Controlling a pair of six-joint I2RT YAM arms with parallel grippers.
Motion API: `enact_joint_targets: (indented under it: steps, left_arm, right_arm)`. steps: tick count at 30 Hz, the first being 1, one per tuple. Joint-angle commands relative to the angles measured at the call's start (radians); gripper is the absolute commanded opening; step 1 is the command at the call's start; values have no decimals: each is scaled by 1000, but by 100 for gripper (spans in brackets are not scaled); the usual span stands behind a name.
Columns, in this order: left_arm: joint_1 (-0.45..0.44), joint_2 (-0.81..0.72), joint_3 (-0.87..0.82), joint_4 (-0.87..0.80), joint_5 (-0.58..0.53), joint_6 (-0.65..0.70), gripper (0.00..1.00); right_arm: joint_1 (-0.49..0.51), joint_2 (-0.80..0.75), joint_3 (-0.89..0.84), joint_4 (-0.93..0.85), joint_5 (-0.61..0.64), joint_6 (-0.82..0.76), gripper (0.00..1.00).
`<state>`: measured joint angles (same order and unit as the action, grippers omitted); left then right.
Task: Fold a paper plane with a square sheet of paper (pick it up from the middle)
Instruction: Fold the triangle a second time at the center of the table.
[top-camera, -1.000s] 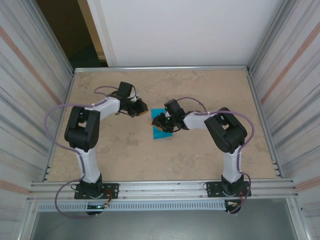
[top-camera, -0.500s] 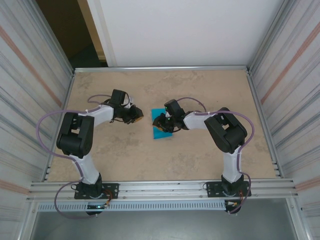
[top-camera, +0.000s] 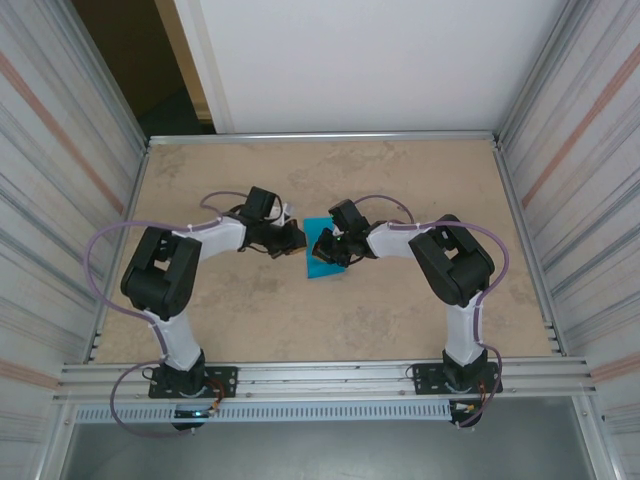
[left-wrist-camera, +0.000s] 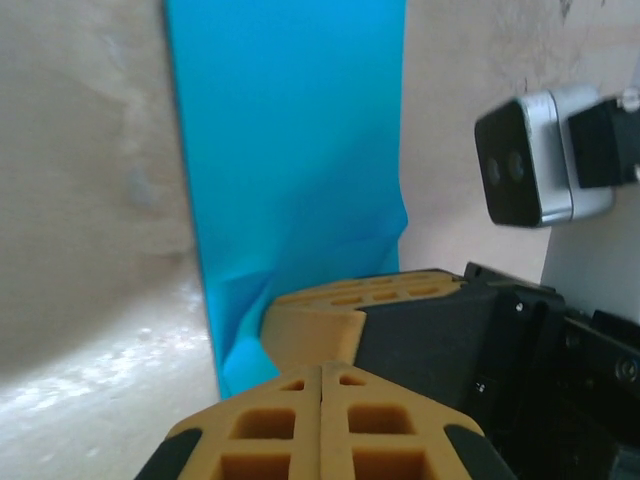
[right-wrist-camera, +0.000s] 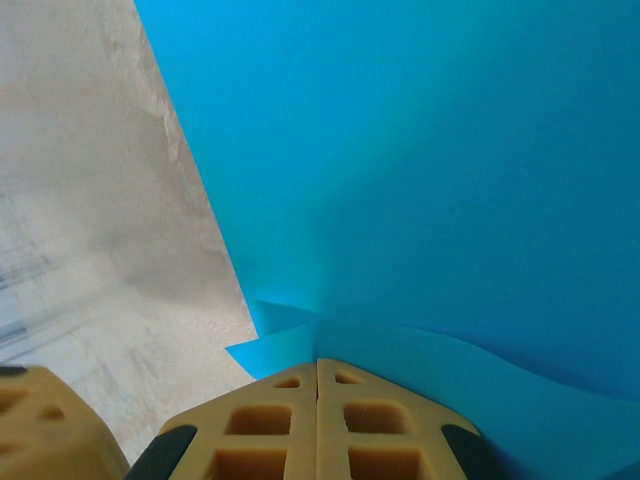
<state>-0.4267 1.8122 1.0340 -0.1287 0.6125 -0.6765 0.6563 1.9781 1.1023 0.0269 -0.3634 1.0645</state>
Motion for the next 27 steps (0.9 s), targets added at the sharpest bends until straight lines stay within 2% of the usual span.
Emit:
enact_joint_targets:
  steps: [1,15,27]
  left_arm:
    - [-16,23,36,-32,10,46,1]
    - [-30,110,132,-130,-91,86,0]
    - [-35,163,151,-144,-84,100,0]
  right_arm:
    - [2,45,5,-102,34,-5,0]
    - [1,44,2,-98,27,1,0]
    - [1,43,1,-89,14,7,0]
